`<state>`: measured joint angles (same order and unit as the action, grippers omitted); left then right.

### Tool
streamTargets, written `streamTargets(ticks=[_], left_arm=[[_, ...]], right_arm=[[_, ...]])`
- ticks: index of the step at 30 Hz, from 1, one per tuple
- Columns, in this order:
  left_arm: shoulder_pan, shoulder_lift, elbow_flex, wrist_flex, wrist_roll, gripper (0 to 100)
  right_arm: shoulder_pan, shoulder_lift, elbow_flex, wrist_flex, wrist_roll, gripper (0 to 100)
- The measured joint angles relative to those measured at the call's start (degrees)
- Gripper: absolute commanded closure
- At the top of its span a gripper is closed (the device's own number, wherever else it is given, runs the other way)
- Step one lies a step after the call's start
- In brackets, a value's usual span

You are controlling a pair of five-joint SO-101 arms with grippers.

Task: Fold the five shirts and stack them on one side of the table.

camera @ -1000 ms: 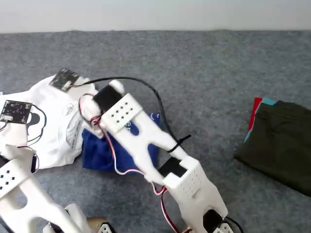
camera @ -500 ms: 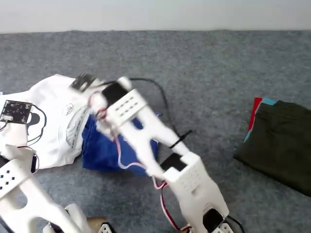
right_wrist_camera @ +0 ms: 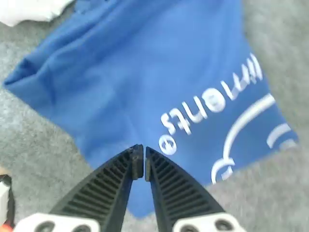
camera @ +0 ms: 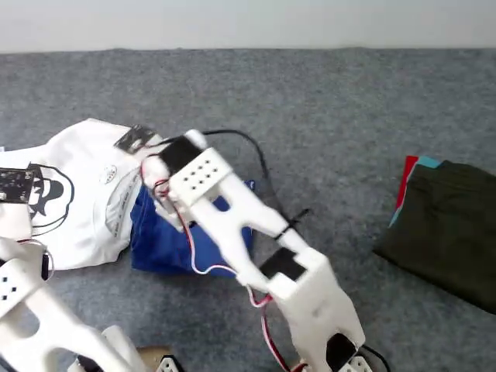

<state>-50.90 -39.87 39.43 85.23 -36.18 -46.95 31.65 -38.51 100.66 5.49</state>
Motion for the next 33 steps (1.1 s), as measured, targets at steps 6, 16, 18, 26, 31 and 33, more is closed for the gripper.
streamTargets(ticks=[6, 16, 18, 26, 31, 33], left_arm=[[0.0, 0.0, 0.0, 0.0, 0.0, 99], [0.0, 0.0, 0.0, 0.0, 0.0, 99], [0.0, 0.0, 0.0, 0.0, 0.0, 99], [0.0, 0.0, 0.0, 0.0, 0.0, 99], [0.0, 0.0, 0.0, 0.0, 0.0, 99], [0.0, 0.0, 0.0, 0.0, 0.0, 99]], right_arm=[[0.7, -16.35, 16.35, 0.0, -8.88, 89.8], [0.7, -21.54, 32.18, -3.08, -35.08, 57.6], [0.62, -19.25, 32.18, -6.07, -36.31, 57.6], [0.35, -5.54, 32.26, -14.07, -42.11, 57.6], [-0.35, 0.35, 32.0, -18.46, -42.73, 63.6], [-0.26, 1.93, 30.51, -18.55, -42.73, 72.6]])
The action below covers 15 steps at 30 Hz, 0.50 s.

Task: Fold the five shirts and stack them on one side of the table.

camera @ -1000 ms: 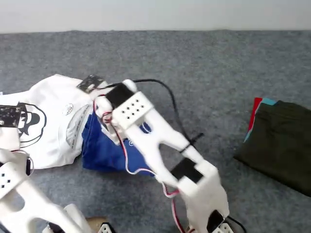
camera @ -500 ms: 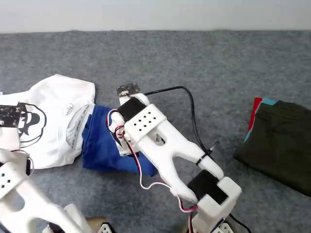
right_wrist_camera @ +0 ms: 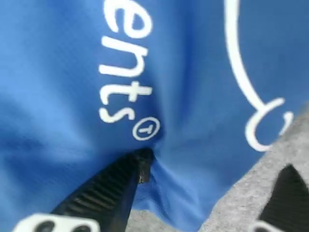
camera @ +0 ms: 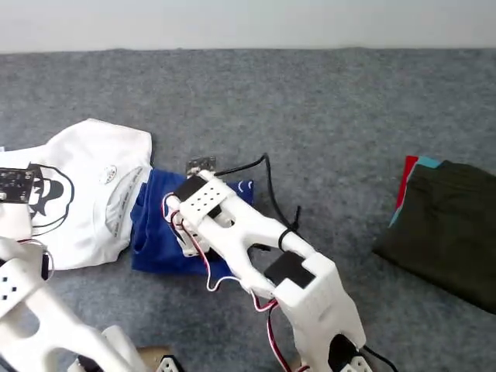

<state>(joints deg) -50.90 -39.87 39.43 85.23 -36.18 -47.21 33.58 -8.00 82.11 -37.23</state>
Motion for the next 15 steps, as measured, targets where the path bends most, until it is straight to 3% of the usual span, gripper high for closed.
streamTargets(ticks=[4, 7, 12, 15], left_arm=[[0.0, 0.0, 0.0, 0.0, 0.0, 99], [0.0, 0.0, 0.0, 0.0, 0.0, 99], [0.0, 0.0, 0.0, 0.0, 0.0, 99], [0.0, 0.0, 0.0, 0.0, 0.0, 99]], right_arm=[[0.0, 1.58, -3.16, 2.64, 0.79, 98.7], [0.79, 3.08, -5.89, 5.01, 3.16, 95.0], [3.96, 3.25, -6.68, 7.91, 5.1, 99.1], [5.45, 3.43, -7.56, 10.9, 10.81, 98.9]])
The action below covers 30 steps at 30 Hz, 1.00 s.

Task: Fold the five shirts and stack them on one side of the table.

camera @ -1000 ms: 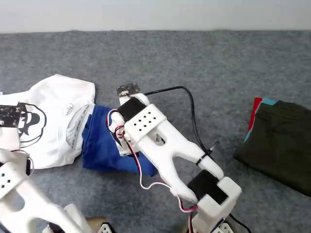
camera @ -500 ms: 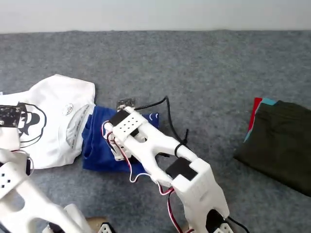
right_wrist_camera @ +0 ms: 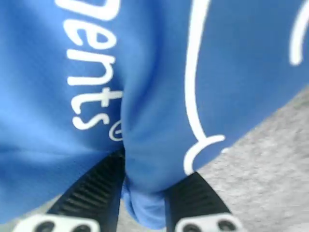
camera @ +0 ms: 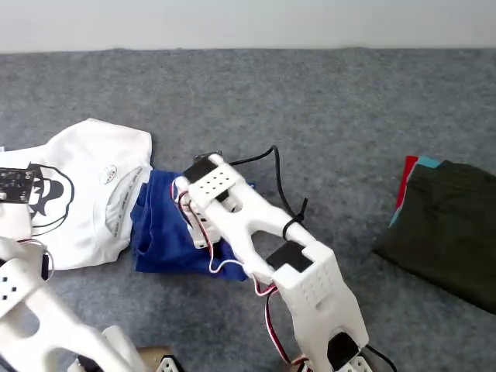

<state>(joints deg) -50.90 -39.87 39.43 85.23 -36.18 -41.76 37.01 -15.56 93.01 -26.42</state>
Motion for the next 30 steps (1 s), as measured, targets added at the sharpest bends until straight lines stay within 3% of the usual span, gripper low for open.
streamTargets(ticks=[7, 11, 16, 22, 26, 30], left_arm=[[0.0, 0.0, 0.0, 0.0, 0.0, 99], [0.0, 0.0, 0.0, 0.0, 0.0, 99], [0.0, 0.0, 0.0, 0.0, 0.0, 99], [0.0, 0.0, 0.0, 0.0, 0.0, 99], [0.0, 0.0, 0.0, 0.0, 0.0, 99], [0.0, 0.0, 0.0, 0.0, 0.0, 99]], right_arm=[[10.64, 0.18, 0.88, 7.12, 18.02, 98.9], [19.16, -3.96, 1.05, 7.21, 32.44, 98.9], [27.08, -9.14, 1.05, 6.59, 59.25, 98.9], [31.03, -10.37, 1.05, -3.16, 95.82, 98.9], [30.77, -10.37, 1.05, -10.64, 102.86, 98.9], [29.89, -10.37, 1.05, -14.86, 105.32, 98.0]])
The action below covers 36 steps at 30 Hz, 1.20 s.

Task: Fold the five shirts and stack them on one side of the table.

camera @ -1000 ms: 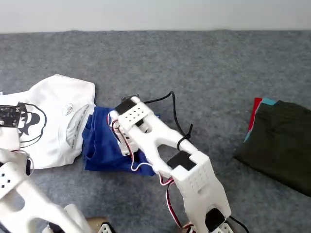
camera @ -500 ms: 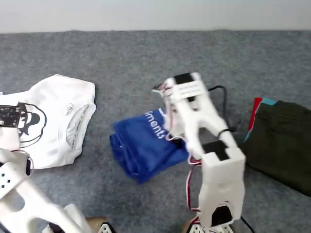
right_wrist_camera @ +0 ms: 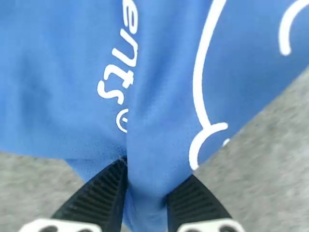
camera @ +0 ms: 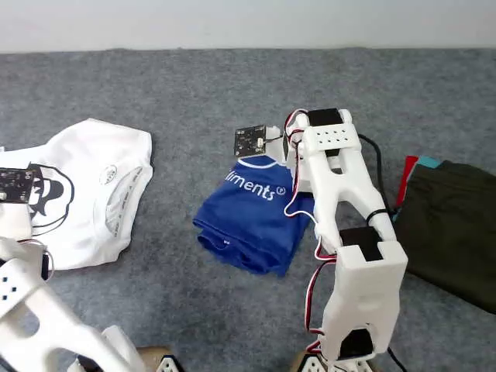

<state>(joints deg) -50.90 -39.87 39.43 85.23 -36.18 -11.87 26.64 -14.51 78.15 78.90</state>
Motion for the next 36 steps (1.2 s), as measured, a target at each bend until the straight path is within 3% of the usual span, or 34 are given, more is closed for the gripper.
streamTargets(ticks=[6, 15, 21, 24, 30, 36], left_arm=[[0.0, 0.0, 0.0, 0.0, 0.0, 99], [0.0, 0.0, 0.0, 0.0, 0.0, 99], [0.0, 0.0, -0.09, 0.0, 0.0, 99], [0.0, 0.0, -0.09, 0.0, 0.0, 99], [0.0, 0.0, -0.09, 0.0, 0.0, 99], [0.0, 0.0, -0.09, 0.0, 0.0, 99]], right_arm=[[-0.62, -0.09, 0.09, -1.14, -0.88, 85.5], [-0.62, -13.8, 0.09, 4.48, -18.11, 85.3], [-2.81, -18.11, 0.09, 11.6, -36.22, 87.9], [-7.21, -18.11, 0.09, 15.03, -48.88, 99.7], [-13.27, -12.75, 0.09, 17.76, -76.04, 98.9], [-13.36, -3.78, 3.52, 22.15, -87.3, 99.0]])
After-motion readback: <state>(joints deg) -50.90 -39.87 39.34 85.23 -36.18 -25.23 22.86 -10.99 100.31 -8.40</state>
